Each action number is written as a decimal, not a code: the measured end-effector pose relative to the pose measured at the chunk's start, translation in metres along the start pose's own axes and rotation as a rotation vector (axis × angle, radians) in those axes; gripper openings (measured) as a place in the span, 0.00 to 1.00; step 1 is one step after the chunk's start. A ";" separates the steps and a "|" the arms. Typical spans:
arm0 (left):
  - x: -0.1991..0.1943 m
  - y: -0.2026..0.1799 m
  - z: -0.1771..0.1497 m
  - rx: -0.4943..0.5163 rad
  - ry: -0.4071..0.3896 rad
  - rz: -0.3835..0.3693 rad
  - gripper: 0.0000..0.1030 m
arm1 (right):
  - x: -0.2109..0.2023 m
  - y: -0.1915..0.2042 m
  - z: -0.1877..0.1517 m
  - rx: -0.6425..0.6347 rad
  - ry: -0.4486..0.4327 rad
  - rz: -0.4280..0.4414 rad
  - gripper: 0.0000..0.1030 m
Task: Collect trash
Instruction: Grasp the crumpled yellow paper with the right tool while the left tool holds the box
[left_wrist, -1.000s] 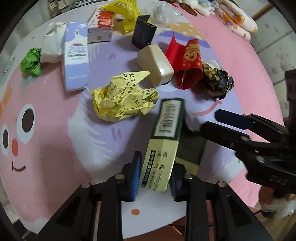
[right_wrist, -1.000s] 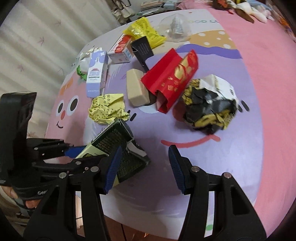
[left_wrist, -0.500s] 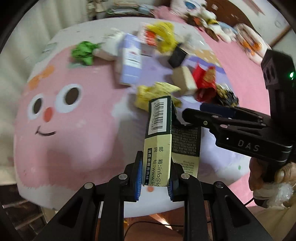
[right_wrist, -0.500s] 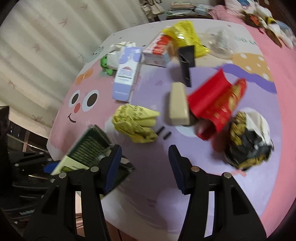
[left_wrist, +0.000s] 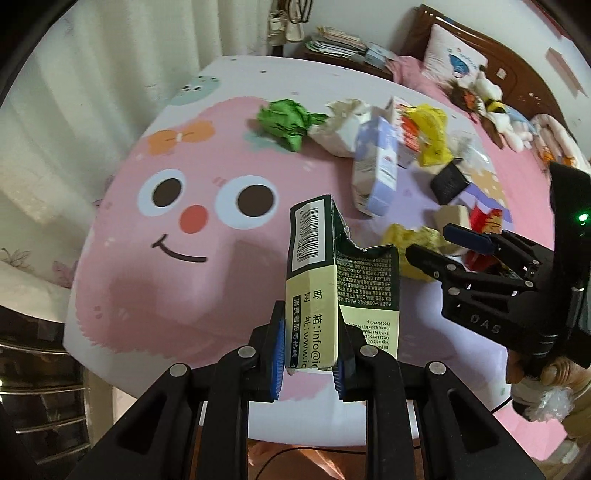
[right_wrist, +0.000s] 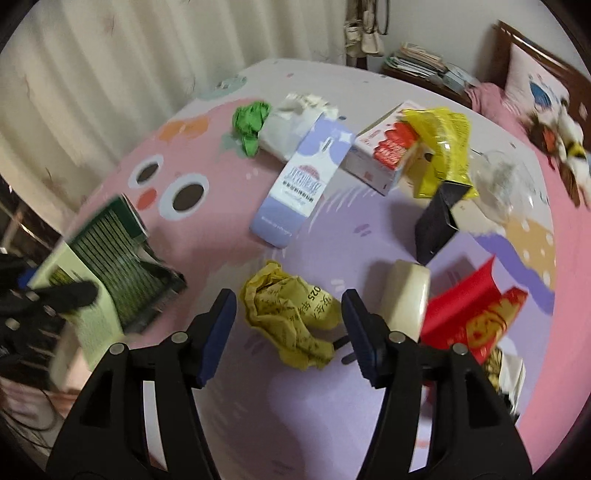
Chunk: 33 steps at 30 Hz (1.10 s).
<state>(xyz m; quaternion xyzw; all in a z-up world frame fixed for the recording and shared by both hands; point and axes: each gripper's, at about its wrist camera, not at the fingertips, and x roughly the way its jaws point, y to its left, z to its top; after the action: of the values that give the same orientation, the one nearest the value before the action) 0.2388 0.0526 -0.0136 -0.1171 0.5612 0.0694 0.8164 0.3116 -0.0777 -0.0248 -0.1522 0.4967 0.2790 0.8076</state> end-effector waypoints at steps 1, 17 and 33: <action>0.000 0.002 0.000 -0.004 -0.001 0.006 0.20 | 0.004 0.001 0.001 -0.018 0.009 -0.010 0.55; -0.004 0.011 -0.006 0.038 0.022 0.011 0.20 | 0.016 0.008 -0.011 0.037 0.049 -0.039 0.33; -0.082 0.062 -0.059 0.278 -0.062 -0.083 0.20 | -0.092 0.082 -0.087 0.404 -0.053 -0.056 0.32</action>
<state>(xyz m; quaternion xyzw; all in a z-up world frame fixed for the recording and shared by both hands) 0.1413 0.0982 0.0354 -0.0238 0.5346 -0.0393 0.8439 0.1674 -0.0848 0.0193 0.0066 0.5168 0.1552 0.8419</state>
